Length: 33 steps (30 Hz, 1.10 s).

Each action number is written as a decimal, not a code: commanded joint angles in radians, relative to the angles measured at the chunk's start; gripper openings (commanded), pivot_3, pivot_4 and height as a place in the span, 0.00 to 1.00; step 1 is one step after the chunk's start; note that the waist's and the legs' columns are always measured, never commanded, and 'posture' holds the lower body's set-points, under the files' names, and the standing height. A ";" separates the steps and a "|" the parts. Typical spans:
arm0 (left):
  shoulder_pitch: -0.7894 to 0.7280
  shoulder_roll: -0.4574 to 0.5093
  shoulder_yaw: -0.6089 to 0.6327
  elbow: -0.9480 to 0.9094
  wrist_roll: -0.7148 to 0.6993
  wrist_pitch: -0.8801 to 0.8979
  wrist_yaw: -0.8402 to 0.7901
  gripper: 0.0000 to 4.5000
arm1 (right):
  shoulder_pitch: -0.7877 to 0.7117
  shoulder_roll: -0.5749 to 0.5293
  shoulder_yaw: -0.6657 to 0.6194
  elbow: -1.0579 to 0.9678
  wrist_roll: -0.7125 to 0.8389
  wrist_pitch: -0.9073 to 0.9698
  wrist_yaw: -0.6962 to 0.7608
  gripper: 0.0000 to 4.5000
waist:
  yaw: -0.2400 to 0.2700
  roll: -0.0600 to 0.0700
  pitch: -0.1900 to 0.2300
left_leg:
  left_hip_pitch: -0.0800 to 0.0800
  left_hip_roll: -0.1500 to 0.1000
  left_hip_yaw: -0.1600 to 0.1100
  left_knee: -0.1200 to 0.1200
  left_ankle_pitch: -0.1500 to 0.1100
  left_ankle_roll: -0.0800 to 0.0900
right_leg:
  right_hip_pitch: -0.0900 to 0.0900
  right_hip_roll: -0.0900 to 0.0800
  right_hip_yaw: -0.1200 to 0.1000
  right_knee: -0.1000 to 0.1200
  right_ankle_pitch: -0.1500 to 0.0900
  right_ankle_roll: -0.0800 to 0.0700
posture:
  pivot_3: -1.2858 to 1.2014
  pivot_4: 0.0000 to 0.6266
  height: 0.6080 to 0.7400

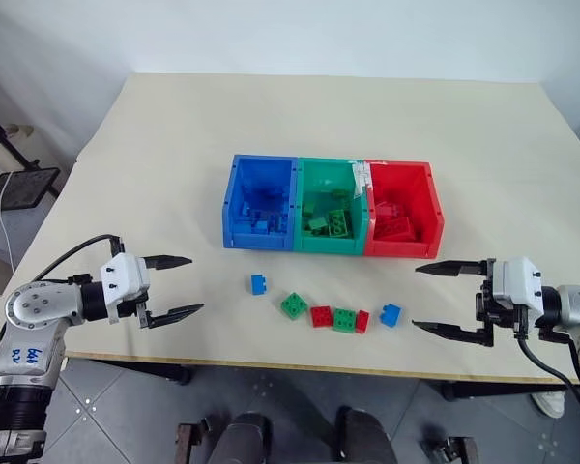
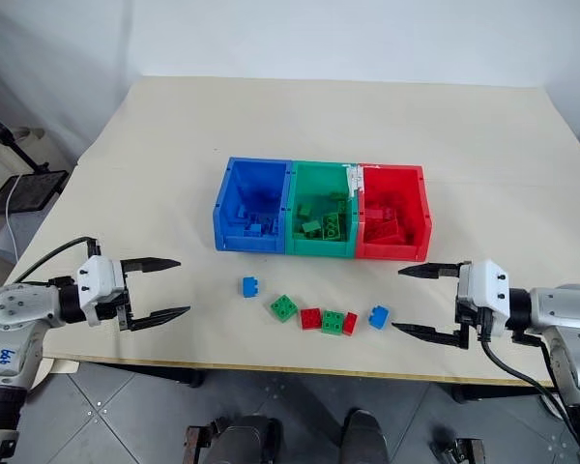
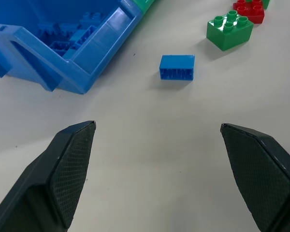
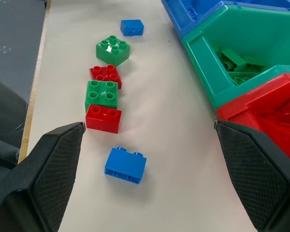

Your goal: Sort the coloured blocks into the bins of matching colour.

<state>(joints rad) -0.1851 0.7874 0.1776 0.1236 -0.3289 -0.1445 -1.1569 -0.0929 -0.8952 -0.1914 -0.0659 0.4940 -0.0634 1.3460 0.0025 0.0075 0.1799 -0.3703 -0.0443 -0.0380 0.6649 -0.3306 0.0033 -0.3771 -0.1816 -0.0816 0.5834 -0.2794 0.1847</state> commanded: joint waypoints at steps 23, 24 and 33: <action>-0.076 -0.105 -0.259 -0.466 -0.110 0.316 0.000 0.97 | 0.132 -0.115 -0.048 -0.205 -0.071 0.363 -0.194 1.00 | 0.009 0.000 0.000 | 0.002 0.005 0.008 0.002 -0.001 -0.001 | 0.000 0.002 0.000 -0.002 0.000 0.000 | 0.52 0.24 1.00; -0.068 -0.095 -0.251 -0.455 -0.098 0.302 -0.005 0.97 | 0.101 -0.107 -0.019 -0.225 -0.081 0.399 -0.219 1.00 | 0.011 0.000 0.000 | 0.002 0.005 0.008 0.002 -0.001 -0.001 | 0.000 0.002 0.000 -0.002 0.000 -0.001 | 0.52 0.24 1.00; 0.010 -0.017 -0.178 -0.388 -0.068 0.230 -0.028 0.97 | 0.002 -0.046 0.238 -0.308 -0.210 0.572 -0.358 1.00 | 0.029 -0.001 0.001 | -0.001 0.003 0.005 0.004 -0.003 0.000 | 0.000 0.001 -0.001 -0.002 -0.001 -0.001 | 0.52 0.24 1.00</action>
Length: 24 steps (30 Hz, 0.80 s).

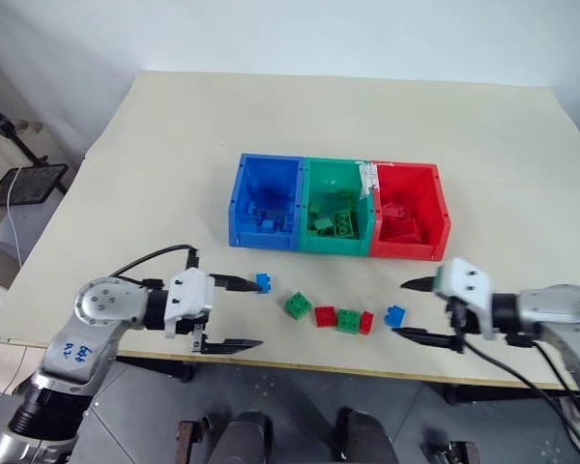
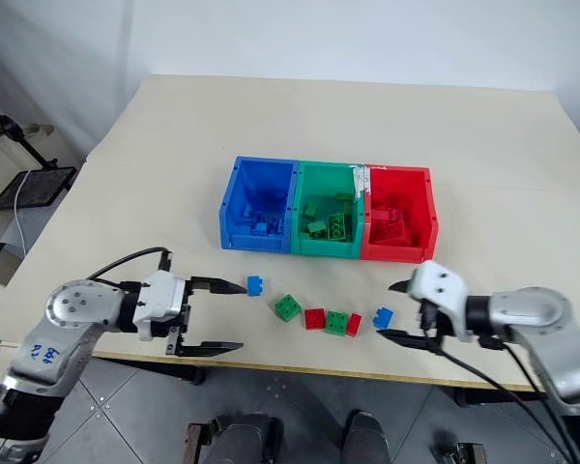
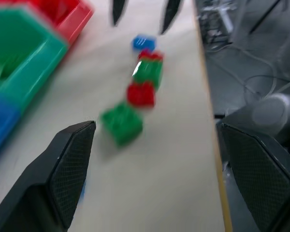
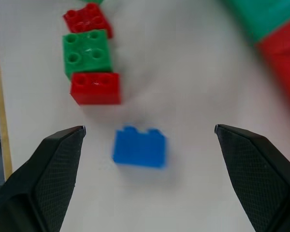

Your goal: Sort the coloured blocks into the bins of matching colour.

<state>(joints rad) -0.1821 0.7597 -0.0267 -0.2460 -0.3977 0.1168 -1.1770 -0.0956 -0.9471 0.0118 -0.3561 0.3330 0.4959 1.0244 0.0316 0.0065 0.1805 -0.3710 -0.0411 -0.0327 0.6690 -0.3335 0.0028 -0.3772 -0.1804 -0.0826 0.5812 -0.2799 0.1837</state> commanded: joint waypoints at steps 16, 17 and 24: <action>-0.006 -0.017 0.048 -0.009 -0.005 -0.042 0.043 1.00 | 0.016 0.020 -0.002 0.015 -0.048 -0.020 -0.077 0.32 | -0.006 -0.003 -0.002 | 0.002 0.001 0.002 0.000 0.000 0.000 | 0.000 0.001 0.000 0.000 0.000 0.000 | 0.52 0.24 1.00; 0.002 -0.023 0.064 -0.004 -0.011 -0.033 0.063 1.00 | -0.021 0.038 -0.019 0.009 -0.003 0.005 -0.073 0.32 | -0.007 -0.003 -0.002 | 0.002 0.001 0.002 0.001 0.000 0.000 | 0.000 0.001 0.000 0.001 0.000 0.000 | 0.52 0.24 1.00; 0.139 -0.014 0.258 0.053 -0.053 0.041 0.168 1.00 | -0.414 0.246 0.021 -0.014 0.223 0.195 -0.087 0.32 | -0.041 -0.003 -0.001 | 0.003 0.007 0.001 -0.002 -0.002 -0.004 | -0.003 0.005 0.001 0.001 -0.001 -0.002 | 0.52 0.24 1.00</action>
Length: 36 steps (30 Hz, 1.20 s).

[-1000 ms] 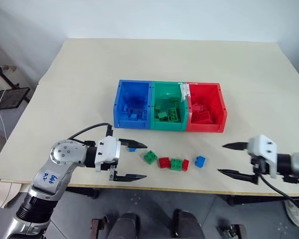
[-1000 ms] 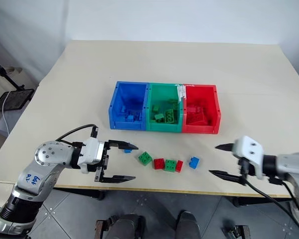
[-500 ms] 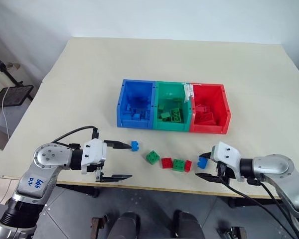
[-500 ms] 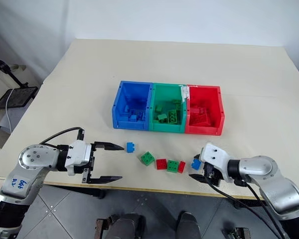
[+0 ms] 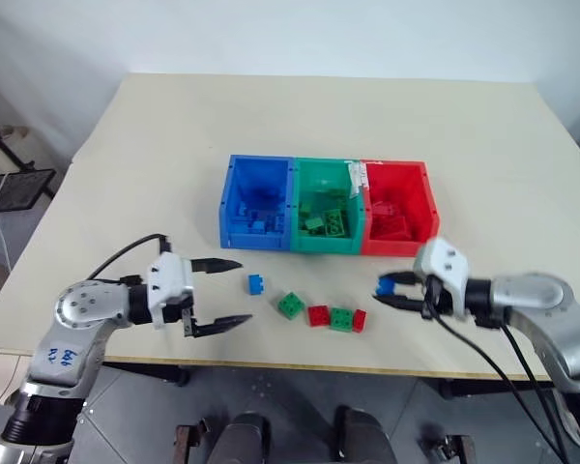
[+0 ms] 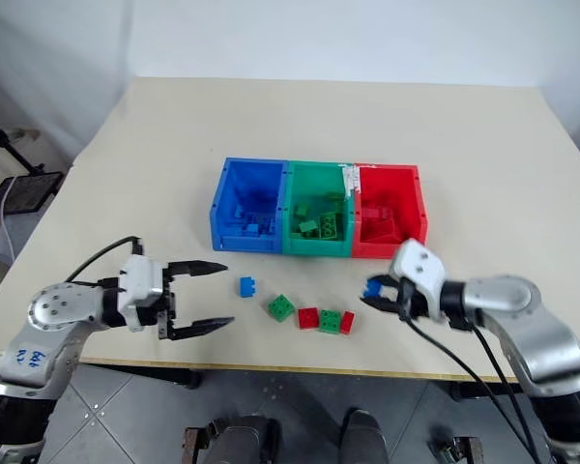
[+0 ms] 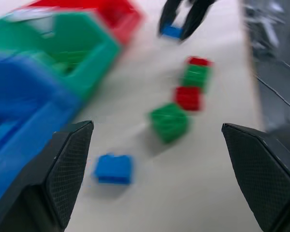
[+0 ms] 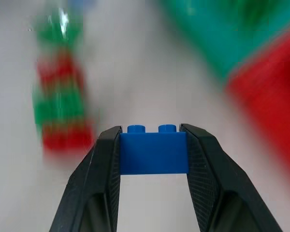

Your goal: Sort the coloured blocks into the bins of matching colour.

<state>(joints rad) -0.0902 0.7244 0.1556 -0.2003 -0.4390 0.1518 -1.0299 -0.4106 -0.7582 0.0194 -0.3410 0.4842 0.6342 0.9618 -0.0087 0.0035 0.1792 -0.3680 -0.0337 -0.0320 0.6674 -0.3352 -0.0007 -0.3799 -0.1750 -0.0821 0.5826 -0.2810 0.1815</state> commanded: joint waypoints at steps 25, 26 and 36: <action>0.099 -0.030 0.118 -0.125 -0.057 0.054 0.111 1.00 | -0.441 0.330 0.123 0.441 -0.185 -0.275 -0.004 0.99 | -0.014 0.000 0.000 | -0.004 0.003 0.004 -0.001 -0.002 -0.003 | -0.012 0.004 -0.001 0.012 0.002 -0.006 | 0.52 0.24 1.00; 0.082 -0.031 0.103 -0.122 -0.059 0.054 0.098 1.00 | -0.388 0.290 0.108 0.392 -0.165 -0.282 0.036 0.99 | -0.016 0.000 0.000 | -0.004 0.003 0.004 -0.001 -0.002 -0.003 | -0.012 0.004 -0.001 0.012 0.002 -0.006 | 0.52 0.24 1.00; -0.096 -0.062 -0.162 -0.079 0.043 0.022 0.006 1.00 | 0.322 0.018 -0.268 0.017 -0.022 -0.438 0.199 0.99 | 0.006 -0.001 0.000 | -0.002 0.007 0.018 -0.001 -0.003 -0.002 | -0.012 0.004 -0.001 0.006 0.002 -0.006 | 0.52 0.24 1.00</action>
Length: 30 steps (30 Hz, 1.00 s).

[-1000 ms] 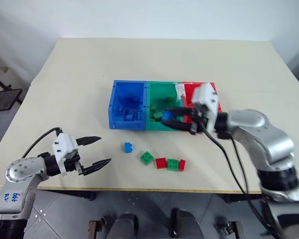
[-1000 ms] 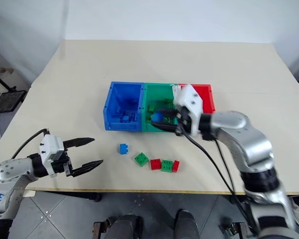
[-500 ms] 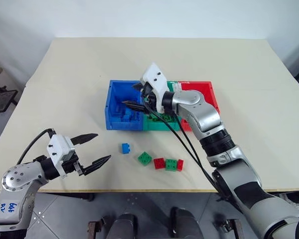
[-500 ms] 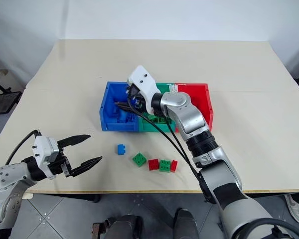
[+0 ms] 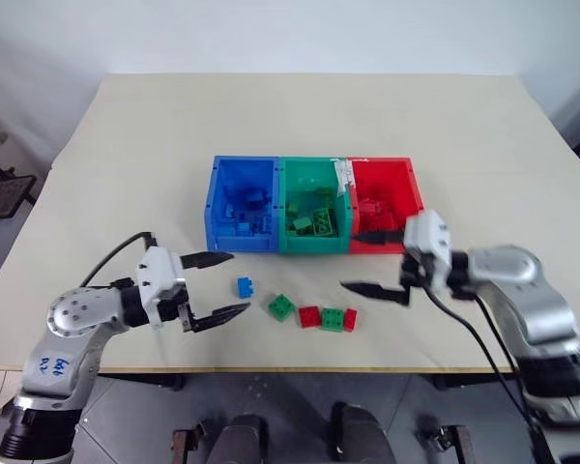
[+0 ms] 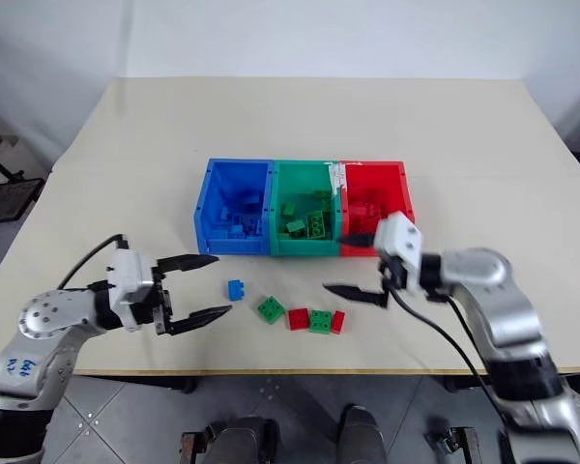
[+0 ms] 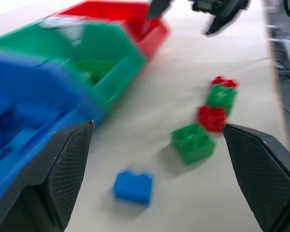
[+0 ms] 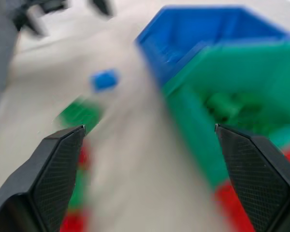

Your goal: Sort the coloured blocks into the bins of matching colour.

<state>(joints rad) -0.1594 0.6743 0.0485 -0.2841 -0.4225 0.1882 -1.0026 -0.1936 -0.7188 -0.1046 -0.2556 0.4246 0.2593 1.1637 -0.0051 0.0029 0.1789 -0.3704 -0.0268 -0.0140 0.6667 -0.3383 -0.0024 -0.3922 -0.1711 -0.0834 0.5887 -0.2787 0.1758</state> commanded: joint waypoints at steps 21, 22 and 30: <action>-0.104 0.008 -0.135 0.014 0.006 -0.059 -0.175 1.00 | 0.122 -0.156 0.053 -0.146 -0.060 0.179 -0.086 0.99 | 0.033 0.000 0.000 | -0.001 0.005 0.006 0.015 -0.007 0.002 | 0.000 0.003 0.003 0.001 0.000 0.000 | 0.52 0.24 1.00; -0.093 0.017 -0.123 0.006 0.002 -0.057 -0.176 1.00 | 0.107 -0.151 0.089 -0.153 -0.070 0.196 -0.096 0.99 | 0.034 0.000 0.000 | -0.001 0.005 0.005 0.016 -0.008 0.003 | 0.001 0.003 0.003 0.001 0.000 0.000 | 0.52 0.24 1.00; -0.047 0.058 -0.079 -0.024 -0.008 -0.047 -0.168 1.00 | 0.063 -0.092 0.220 -0.146 -0.129 0.233 -0.169 0.99 | 0.030 0.000 0.000 | -0.002 0.005 0.006 0.016 -0.009 0.003 | 0.001 0.003 0.003 0.001 0.000 0.000 | 0.52 0.24 1.00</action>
<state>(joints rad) -0.2164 0.7220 -0.0545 -0.2678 -0.4067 0.1418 -1.1725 -0.1224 -0.8144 0.1165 -0.3822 0.2943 0.4853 1.0057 0.0252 0.0028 0.1788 -0.3721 -0.0218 -0.0081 0.6829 -0.3476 0.0010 -0.3916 -0.1679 -0.0806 0.5896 -0.2787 0.1756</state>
